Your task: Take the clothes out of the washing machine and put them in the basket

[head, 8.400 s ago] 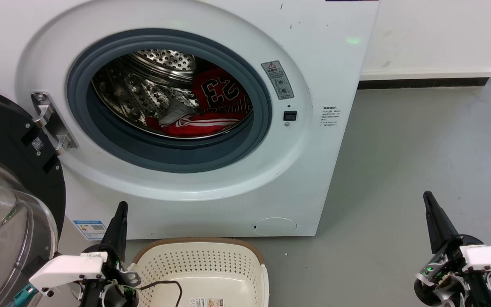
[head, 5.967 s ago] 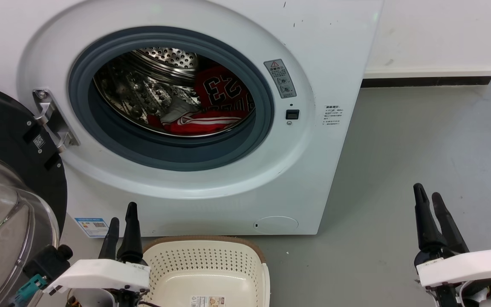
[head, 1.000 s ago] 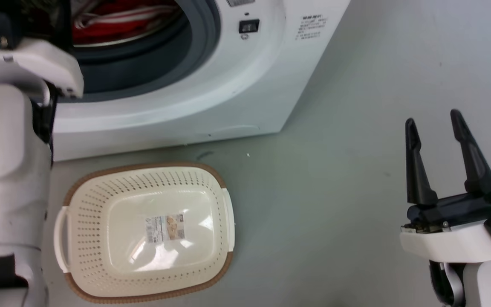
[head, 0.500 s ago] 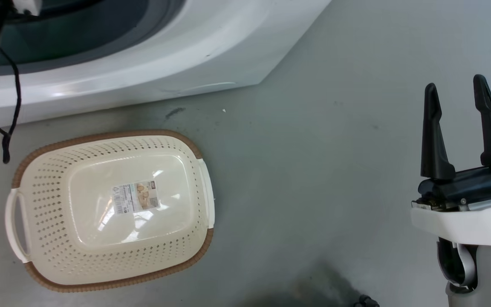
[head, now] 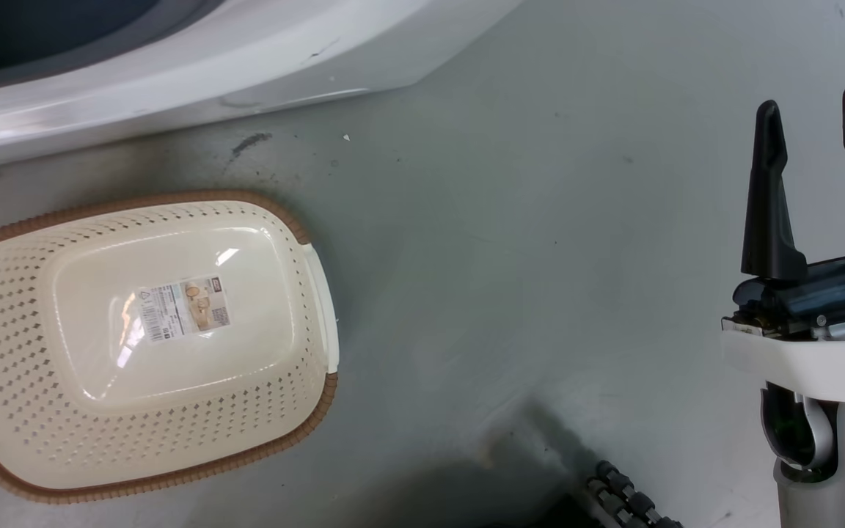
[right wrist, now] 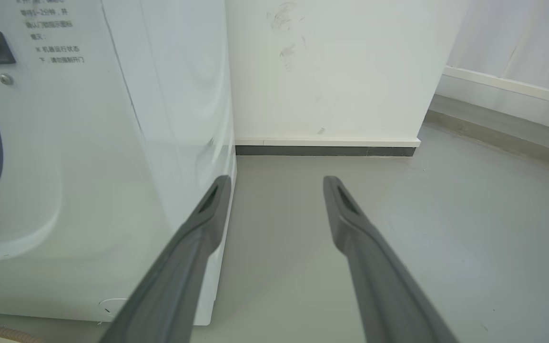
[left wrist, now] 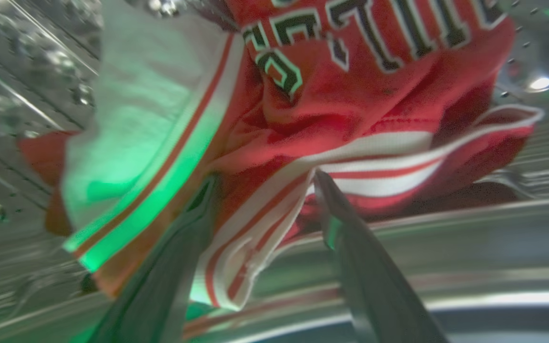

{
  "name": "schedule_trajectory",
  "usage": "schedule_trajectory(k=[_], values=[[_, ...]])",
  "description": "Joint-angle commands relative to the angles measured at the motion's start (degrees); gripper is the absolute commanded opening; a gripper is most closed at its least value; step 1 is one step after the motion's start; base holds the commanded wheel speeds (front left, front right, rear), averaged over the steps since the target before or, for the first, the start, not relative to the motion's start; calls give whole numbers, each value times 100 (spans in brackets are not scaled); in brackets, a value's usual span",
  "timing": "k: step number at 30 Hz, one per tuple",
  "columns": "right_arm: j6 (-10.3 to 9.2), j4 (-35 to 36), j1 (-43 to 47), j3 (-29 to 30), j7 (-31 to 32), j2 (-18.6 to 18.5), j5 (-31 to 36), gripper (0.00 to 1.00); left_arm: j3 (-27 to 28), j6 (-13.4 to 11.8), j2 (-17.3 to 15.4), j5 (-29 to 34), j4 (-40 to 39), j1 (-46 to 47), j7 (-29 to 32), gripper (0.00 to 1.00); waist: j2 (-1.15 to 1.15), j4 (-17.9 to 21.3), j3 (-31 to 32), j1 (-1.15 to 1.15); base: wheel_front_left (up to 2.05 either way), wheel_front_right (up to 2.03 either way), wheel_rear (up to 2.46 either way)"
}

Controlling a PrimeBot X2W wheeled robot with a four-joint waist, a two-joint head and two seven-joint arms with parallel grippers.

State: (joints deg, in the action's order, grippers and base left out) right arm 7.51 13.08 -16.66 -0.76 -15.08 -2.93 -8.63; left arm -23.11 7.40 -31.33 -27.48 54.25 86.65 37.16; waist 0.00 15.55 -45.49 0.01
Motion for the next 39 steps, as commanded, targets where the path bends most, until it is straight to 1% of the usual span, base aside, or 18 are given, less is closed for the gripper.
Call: schedule_trajectory(k=[1, 8, 9, 10, 12, 16, 23, 30, 39], values=[[-4, 21, -106, 12, -14, 9, -54, 100, -22, -11, 11, -14, 56, 111, 40, 100, 0, 52, -81, -1, 0, 0, 0], [-4, 7, -147, 14, -14, 8, -95, 100, -184, -23, 46, 86, 399, 323, 98, 100, 0, 62, -203, -1, 0, 0, 0], [-4, 7, -157, 14, -14, 8, -96, 100, -199, -21, 48, 96, 433, 345, 73, 58, 0, 61, -206, -1, 0, 0, 0], [-4, 6, -162, 14, -14, 9, -98, 100, -207, -18, 50, 94, 456, 371, 28, 0, 0, 60, -205, -1, 0, 0, 0], [-4, 4, -156, 13, -14, 9, -81, 100, -252, -8, 56, 86, 500, 394, -49, 0, 0, 45, -190, -1, 0, 0, 0], [-4, -20, -121, -17, -14, 8, -41, 100, -271, -10, 52, 19, 587, 357, -406, 0, 0, 18, -105, -1, 0, 0, 0], [-4, -65, -47, -19, -14, 9, 29, 100, -490, 0, 140, -178, 566, -22, -1255, 0, 0, -48, 246, -1, 0, 0, 0], [-4, -153, 134, -31, -14, 8, 193, 100, -820, 0, 269, -591, 467, -719, -2186, 0, 0, -217, 840, -1, 0, 0, 0], [-4, -378, 618, -60, -14, 8, 462, 100, -1399, 1, 416, -867, 317, -1808, -3492, 0, 0, -518, 1782, -1, 0, 0, 0]])
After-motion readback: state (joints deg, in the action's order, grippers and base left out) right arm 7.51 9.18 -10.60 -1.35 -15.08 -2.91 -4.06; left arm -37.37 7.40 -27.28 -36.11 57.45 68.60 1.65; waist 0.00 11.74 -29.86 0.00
